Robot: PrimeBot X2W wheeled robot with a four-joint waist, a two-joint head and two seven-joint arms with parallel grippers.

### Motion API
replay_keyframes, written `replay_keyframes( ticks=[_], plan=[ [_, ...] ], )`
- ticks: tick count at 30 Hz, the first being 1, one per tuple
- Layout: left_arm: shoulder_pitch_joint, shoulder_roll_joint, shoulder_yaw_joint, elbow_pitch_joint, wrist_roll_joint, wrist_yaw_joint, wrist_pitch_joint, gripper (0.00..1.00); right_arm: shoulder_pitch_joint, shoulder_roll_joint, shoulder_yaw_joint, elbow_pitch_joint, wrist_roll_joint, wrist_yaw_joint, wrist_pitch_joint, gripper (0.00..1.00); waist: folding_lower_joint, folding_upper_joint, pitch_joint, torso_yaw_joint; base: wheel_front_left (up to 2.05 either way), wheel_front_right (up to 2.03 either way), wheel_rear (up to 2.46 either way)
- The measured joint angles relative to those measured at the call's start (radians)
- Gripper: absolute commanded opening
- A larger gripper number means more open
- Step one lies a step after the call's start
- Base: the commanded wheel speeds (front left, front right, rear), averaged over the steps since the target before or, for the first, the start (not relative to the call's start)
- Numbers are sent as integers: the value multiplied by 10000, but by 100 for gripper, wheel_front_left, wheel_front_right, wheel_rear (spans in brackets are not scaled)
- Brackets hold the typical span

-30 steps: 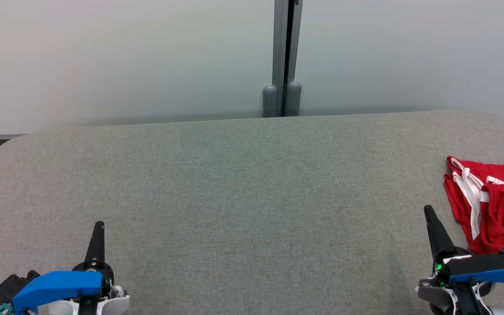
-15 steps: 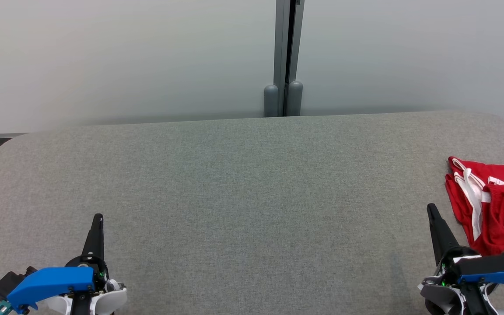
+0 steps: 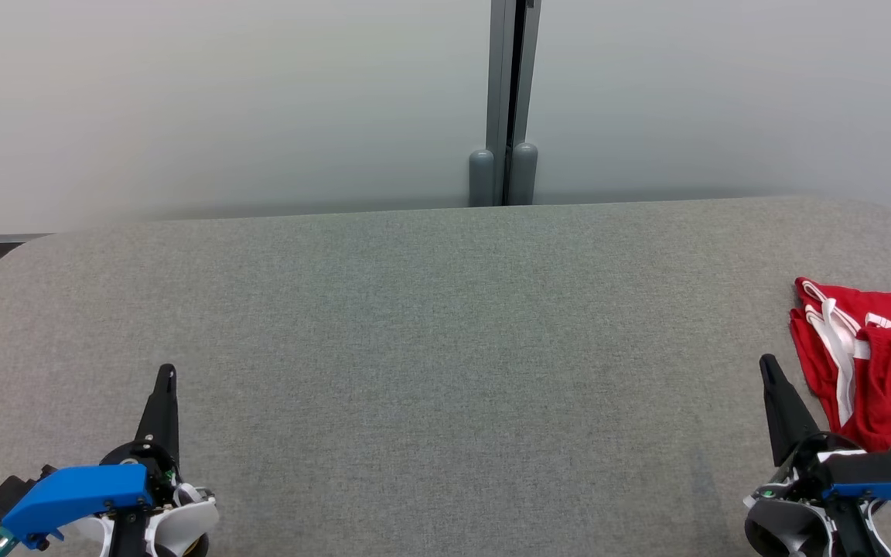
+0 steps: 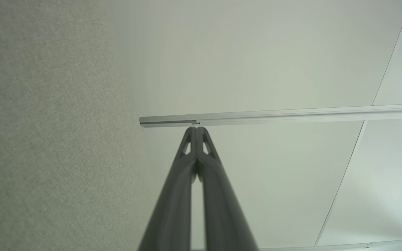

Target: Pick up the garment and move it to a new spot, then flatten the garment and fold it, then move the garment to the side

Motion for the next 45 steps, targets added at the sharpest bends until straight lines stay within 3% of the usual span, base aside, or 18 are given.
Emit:
replay_keyframes(
  ticks=[9,45],
  plan=[
    [-53,2,52,-88,-548,-81,134,0,33,-6,-56,-150,587,0,153,0,0,1,5,22,0,0,0],
    [-54,4,56,-90,-548,-82,138,0,37,-8,-59,-155,596,0,155,0,0,1,5,22,0,0,0]
  ],
)
